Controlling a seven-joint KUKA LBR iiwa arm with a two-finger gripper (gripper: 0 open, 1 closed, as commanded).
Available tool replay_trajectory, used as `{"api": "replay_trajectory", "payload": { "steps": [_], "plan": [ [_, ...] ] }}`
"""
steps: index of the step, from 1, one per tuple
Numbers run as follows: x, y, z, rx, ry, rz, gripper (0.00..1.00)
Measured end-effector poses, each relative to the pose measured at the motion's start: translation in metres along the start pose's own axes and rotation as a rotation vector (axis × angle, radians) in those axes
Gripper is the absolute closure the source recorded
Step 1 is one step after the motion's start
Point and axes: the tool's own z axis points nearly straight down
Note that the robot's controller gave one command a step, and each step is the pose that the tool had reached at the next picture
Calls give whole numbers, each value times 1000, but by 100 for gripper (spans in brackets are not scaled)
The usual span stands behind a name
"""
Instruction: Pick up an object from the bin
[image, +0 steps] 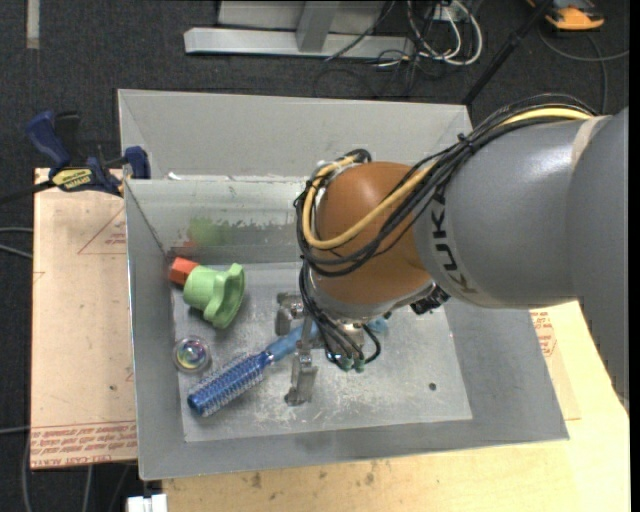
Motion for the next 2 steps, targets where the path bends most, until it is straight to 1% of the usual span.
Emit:
{"api": "replay_trajectory", "payload": {
  "steps": [1, 2],
  "plan": [
    [-60, 25, 100, 0, -7, -371, 0],
    [-61, 25, 99, 0, -9, -370, 100]
  ]
}}
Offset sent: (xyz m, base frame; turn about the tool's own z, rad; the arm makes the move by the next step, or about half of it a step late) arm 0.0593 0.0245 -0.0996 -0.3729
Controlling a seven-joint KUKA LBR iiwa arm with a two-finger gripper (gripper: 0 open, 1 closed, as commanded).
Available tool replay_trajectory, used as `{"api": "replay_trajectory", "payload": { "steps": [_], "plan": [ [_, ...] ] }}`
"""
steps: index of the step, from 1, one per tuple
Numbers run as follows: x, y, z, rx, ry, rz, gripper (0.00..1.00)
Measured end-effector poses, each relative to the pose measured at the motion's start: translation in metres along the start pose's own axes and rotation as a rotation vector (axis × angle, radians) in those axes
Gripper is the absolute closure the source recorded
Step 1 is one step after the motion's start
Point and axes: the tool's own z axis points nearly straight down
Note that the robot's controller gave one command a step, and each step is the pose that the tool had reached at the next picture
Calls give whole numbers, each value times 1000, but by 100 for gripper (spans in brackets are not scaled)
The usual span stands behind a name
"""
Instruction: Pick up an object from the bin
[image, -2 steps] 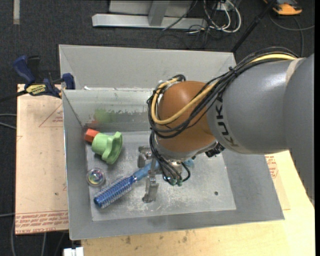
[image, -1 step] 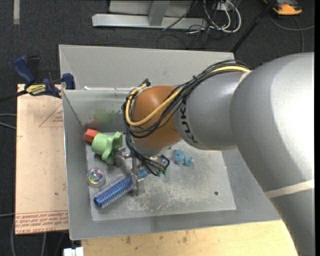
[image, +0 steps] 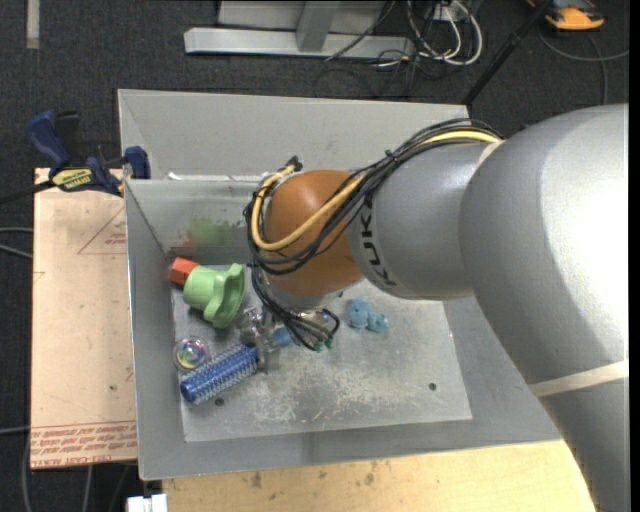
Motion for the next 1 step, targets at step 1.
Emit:
{"api": "replay_trajectory", "payload": {
  "steps": [1],
  "plan": [
    [4, 5, -140, 2, -7, -43, 100]
  ]
}}
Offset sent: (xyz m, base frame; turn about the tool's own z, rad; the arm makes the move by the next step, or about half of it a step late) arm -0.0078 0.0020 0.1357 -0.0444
